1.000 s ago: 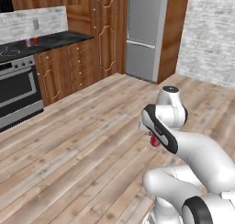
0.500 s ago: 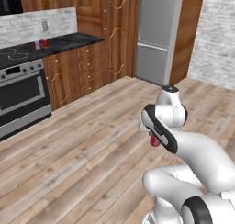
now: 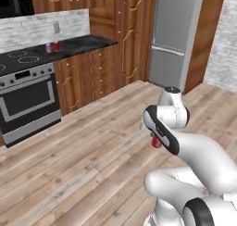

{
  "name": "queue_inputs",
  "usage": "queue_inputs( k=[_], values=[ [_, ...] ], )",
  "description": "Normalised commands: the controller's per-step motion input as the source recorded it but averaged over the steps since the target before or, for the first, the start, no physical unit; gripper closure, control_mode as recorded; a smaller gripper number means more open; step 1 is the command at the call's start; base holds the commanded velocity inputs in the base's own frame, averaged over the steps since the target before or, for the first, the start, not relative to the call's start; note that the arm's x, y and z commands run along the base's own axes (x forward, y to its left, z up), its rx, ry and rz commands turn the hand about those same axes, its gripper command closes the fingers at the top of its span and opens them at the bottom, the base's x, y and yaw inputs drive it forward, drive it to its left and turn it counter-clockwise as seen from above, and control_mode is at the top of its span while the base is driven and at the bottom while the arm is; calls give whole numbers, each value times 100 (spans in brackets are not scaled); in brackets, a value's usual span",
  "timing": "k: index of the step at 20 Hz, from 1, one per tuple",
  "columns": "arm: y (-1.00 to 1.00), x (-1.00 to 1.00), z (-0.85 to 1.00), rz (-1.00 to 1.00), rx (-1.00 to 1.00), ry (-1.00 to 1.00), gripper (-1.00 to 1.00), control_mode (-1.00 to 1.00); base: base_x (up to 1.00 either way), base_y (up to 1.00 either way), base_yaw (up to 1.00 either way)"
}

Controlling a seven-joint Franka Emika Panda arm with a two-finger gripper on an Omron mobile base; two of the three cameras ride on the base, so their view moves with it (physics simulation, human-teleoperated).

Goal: Four empty soda cans are scattered around the kitchen. Gather all the cans and cluster them next to the stove for recycling.

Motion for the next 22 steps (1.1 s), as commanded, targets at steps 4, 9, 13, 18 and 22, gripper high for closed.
queue_inputs(
  k=[4,9,13,18,22],
  values=[
    [0,0,0,0,0,0,100,100,75,2,12],
    [0,0,0,0,0,0,100,100,73,0,11],
    [0,0,0,0,0,0,100,100,72,0,9],
    [0,0,0,0,0,0,100,100,70,-2,7],
    [0,0,0,0,0,0,100,100,64,-4,8]
  ],
)
